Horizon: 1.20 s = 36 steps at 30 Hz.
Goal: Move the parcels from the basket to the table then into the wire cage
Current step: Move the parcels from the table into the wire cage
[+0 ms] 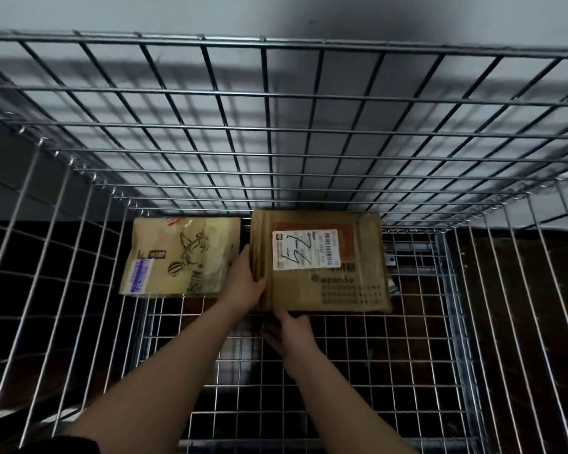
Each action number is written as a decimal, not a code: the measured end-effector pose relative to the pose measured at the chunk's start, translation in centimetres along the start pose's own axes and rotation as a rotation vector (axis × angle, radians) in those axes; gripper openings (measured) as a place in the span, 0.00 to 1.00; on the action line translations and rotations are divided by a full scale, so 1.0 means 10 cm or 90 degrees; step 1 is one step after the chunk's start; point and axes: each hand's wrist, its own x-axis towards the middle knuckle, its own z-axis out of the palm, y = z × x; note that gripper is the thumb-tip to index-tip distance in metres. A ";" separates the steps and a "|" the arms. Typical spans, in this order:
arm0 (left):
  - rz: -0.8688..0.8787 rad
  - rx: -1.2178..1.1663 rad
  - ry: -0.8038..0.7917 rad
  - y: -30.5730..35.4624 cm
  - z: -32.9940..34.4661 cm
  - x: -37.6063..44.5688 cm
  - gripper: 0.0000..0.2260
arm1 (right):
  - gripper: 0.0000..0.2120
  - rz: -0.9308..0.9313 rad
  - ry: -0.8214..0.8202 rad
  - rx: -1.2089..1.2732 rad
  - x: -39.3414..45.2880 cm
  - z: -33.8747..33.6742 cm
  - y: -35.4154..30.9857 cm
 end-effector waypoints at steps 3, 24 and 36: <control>-0.010 0.029 0.009 -0.13 0.05 -0.10 0.29 | 0.13 0.021 -0.020 -0.122 -0.03 -0.20 -0.10; -0.160 -0.033 0.092 -0.30 0.33 -0.40 0.35 | 0.34 -0.346 0.131 -0.386 0.28 -0.99 -0.81; -0.167 0.138 -0.124 -0.27 0.01 -0.38 0.35 | 0.39 -0.265 0.211 -0.627 0.13 -0.99 -0.91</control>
